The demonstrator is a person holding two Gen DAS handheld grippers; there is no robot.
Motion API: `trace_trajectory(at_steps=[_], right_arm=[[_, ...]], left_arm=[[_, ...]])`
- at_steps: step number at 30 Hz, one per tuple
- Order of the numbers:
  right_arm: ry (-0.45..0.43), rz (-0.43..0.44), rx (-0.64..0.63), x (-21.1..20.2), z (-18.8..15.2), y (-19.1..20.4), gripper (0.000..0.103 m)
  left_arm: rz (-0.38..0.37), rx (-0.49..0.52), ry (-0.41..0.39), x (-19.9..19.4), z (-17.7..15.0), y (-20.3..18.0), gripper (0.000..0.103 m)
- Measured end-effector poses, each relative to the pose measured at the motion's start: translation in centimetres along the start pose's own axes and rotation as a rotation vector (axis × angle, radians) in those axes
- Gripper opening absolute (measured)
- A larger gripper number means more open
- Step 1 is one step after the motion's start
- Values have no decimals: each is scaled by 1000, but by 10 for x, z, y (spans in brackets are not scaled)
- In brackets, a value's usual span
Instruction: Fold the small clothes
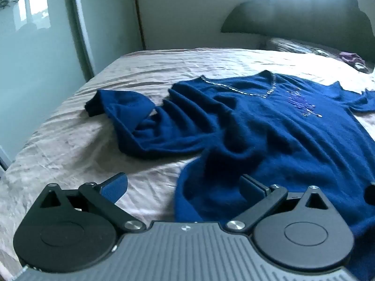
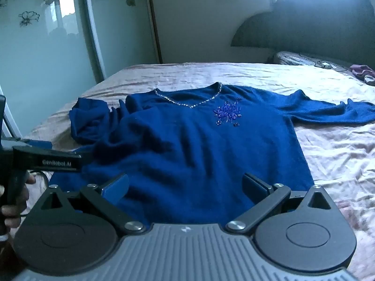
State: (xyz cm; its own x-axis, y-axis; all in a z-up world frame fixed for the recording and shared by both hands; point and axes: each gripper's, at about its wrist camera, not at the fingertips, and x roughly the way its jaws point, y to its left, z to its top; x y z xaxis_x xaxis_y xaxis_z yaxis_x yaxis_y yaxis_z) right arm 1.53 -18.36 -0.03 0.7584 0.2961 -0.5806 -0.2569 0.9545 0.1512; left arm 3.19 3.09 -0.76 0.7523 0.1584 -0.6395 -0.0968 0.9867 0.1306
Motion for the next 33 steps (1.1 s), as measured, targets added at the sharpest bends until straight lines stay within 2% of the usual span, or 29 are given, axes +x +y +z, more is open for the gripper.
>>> trace_trajectory(at_steps=[7, 11, 17, 20, 24, 27, 30, 33], right_arm=[[-7, 18, 22, 0, -6, -2, 103], [-48, 28, -17, 5, -8, -4, 103], [-42, 65, 33, 17, -5, 3, 103], [-11, 70, 43, 20, -6, 4, 103], [38, 67, 48, 24, -8, 3, 103], [43, 63, 47, 26, -8, 3, 103], [20, 58, 32, 28, -8, 2, 103], [48, 61, 40, 29, -8, 1, 103]], left_arm=[[40, -61, -7, 16, 11, 26, 102], [40, -193, 26, 35, 19, 58, 100], [-25, -433, 99, 64, 29, 103, 89], [-57, -496, 119, 75, 34, 112, 85], [-55, -508, 150, 88, 40, 111, 76], [-34, -496, 151, 93, 43, 108, 67], [-11, -465, 141, 95, 44, 104, 65], [8, -434, 140, 96, 44, 99, 65]])
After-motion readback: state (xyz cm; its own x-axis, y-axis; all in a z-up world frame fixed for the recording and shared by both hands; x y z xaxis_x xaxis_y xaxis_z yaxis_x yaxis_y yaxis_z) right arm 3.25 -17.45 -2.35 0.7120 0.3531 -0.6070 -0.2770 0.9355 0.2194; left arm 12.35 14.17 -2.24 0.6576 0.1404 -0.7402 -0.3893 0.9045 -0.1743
